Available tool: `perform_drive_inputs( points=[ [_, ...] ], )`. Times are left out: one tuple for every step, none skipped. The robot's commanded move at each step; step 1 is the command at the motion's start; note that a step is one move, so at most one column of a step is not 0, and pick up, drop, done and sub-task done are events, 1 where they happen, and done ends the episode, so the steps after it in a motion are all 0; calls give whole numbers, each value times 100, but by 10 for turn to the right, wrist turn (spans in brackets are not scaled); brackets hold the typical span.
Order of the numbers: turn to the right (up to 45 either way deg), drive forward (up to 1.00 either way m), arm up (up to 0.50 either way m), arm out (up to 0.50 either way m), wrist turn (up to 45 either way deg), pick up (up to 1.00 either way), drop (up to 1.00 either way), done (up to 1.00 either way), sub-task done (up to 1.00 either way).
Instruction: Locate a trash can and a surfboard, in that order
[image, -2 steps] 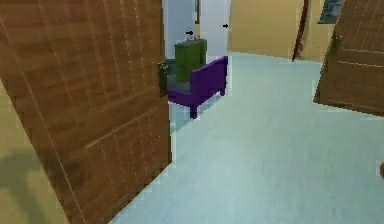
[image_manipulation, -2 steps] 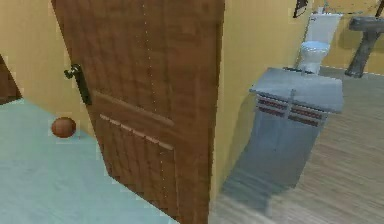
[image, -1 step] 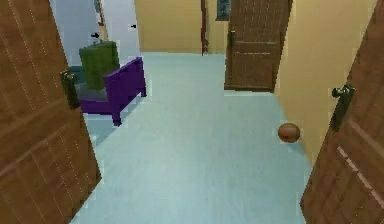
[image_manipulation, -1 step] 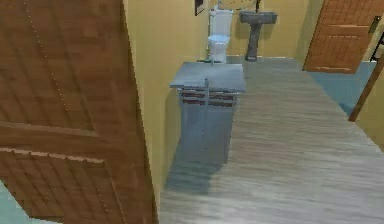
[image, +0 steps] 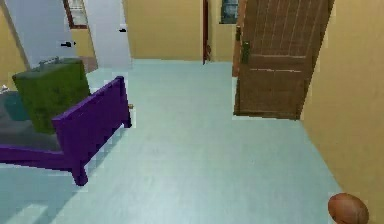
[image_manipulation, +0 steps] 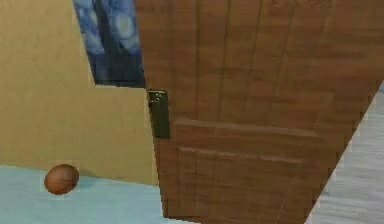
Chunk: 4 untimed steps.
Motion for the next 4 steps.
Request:
perform_drive_inputs(
  points=[
    [0,100,0,0,0,0,0,0,0],
    [0,100,0,0,0,0,0,0,0],
    [60,0,0,0,0,0,0,0,0],
    [0,35,0,0,0,0,0,0,0]
  ],
)
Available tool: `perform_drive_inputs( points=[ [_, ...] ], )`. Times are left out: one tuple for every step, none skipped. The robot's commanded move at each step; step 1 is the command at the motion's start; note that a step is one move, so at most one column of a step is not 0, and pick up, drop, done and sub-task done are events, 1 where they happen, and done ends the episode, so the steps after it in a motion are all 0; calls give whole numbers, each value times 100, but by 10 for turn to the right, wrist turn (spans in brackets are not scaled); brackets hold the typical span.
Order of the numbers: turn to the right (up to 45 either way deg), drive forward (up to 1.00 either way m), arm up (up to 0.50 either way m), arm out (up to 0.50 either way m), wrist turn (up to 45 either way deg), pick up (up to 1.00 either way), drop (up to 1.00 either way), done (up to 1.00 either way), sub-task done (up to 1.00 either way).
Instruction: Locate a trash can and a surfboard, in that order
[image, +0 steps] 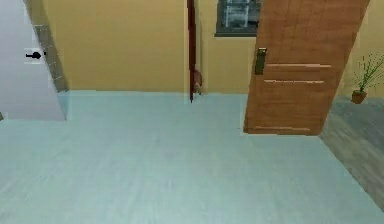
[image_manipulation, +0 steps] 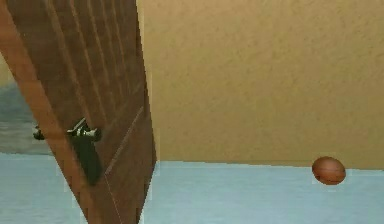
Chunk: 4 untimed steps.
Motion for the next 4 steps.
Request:
perform_drive_inputs(
  points=[
    [-150,0,0,0,0,0,0,0,0],
    [0,80,0,0,0,0,0,0,0],
    [270,0,0,0,0,0,0,0,0],
    [0,100,0,0,0,0,0,0,0]
  ],
)
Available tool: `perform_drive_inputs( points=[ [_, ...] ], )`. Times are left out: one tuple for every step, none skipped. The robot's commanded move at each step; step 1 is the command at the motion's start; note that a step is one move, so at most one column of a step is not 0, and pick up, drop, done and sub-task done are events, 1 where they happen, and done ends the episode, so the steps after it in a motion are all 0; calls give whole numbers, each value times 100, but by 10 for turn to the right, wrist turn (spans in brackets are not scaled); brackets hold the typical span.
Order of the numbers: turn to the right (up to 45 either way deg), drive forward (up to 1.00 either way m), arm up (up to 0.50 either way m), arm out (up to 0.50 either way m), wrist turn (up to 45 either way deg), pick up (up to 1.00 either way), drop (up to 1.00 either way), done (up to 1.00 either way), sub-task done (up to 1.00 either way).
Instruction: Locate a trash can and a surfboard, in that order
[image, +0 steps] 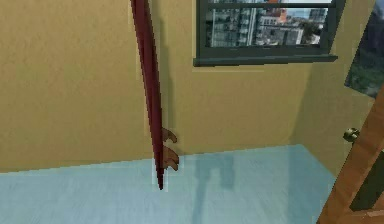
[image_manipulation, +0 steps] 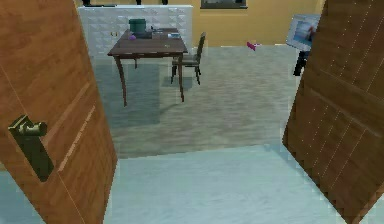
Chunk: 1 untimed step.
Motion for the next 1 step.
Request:
perform_drive_inputs(
  points=[
    [30,0,0,0,0,0,0,0,0]
  ],
)
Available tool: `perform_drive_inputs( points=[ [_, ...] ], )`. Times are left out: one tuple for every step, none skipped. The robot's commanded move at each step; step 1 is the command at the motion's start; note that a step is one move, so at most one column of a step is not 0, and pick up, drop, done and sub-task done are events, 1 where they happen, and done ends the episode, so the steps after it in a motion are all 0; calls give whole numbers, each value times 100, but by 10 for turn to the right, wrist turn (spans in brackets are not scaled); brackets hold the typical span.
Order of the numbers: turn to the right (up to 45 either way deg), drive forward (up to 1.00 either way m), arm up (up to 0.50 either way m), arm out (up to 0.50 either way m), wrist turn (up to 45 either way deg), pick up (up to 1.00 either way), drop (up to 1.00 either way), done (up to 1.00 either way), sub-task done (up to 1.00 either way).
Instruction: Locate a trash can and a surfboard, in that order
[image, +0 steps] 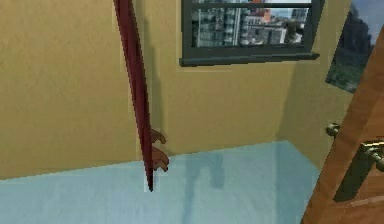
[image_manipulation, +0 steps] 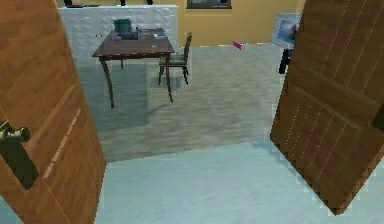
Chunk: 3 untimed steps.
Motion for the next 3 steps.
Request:
perform_drive_inputs(
  points=[
    [0,15,0,0,0,0,0,0,0],
    [-150,0,0,0,0,0,0,0,0],
    [0,0,0,0,0,0,0,100,0]
  ],
)
